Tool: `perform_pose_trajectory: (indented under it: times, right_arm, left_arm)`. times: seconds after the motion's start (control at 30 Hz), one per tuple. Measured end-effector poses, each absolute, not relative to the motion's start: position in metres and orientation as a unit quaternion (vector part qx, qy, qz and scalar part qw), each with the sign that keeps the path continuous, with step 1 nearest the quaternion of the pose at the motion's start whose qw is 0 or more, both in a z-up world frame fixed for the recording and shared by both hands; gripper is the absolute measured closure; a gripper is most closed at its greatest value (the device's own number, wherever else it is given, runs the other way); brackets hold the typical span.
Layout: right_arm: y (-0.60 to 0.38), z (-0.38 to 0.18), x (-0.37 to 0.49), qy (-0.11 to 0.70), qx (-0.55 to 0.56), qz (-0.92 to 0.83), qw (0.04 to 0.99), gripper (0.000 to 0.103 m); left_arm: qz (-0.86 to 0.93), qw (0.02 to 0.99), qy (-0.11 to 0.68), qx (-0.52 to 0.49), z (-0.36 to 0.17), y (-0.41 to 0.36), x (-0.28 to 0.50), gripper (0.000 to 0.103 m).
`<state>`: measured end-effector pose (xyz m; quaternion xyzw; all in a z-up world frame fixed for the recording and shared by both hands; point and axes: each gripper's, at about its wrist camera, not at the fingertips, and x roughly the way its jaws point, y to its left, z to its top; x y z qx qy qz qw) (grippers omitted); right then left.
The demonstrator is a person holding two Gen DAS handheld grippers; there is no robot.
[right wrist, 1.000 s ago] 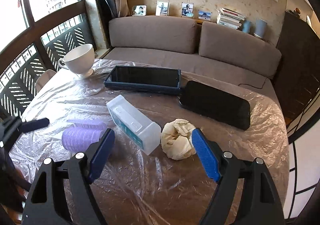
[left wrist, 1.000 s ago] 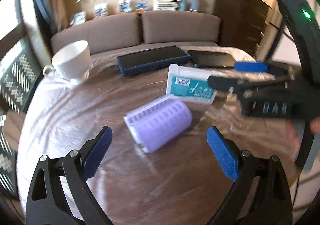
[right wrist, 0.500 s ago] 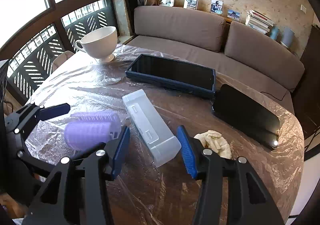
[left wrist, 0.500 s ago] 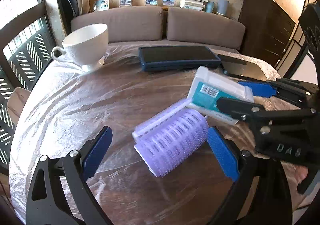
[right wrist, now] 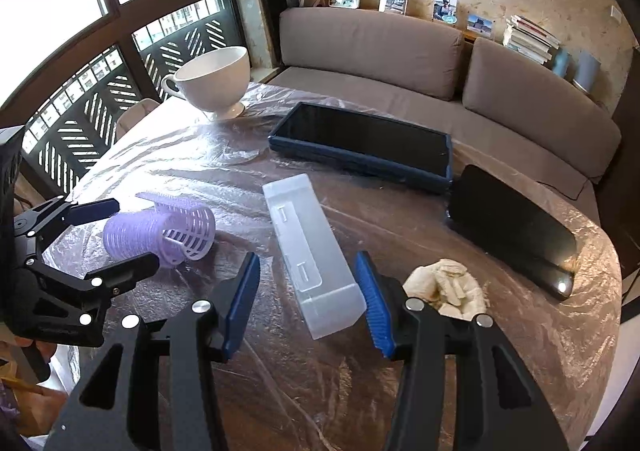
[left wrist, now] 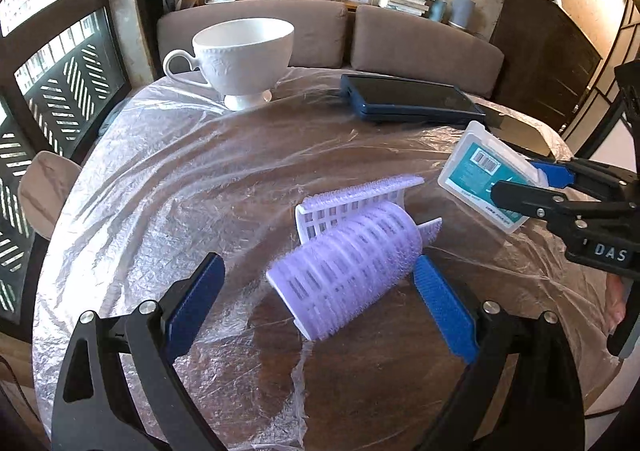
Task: Collect trash
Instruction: 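Grasp the purple hair roller with the left tool while the right tool grasps the plastic box, then lift the hair roller with the left tool while the right tool lifts the plastic box toward the bin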
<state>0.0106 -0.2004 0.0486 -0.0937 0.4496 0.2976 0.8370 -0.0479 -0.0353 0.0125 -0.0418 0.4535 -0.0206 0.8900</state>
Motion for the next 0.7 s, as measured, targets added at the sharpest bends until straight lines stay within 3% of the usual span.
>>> perform_pose_trajectory:
  times: [0.1,0.2,0.7]
  right_arm:
    - [-0.203,0.048,0.011,0.453,-0.077,0.306,0.834,0.076]
    - [-0.206,0.049,0.011,0.455,-0.062,0.31,0.832,0.077]
    - [-0.231,0.064,-0.012,0.452,0.009,0.319,0.833,0.077]
  left_arm:
    - [-0.034,0.888,0.456,-0.049,0.011,-0.035,-0.046,0.036]
    - [-0.049,0.888,0.455,-0.052,0.011,-0.037,-0.046,0.044]
    - [-0.139,0.895,0.421,-0.058,0.041,-0.057,-0.072,0.048]
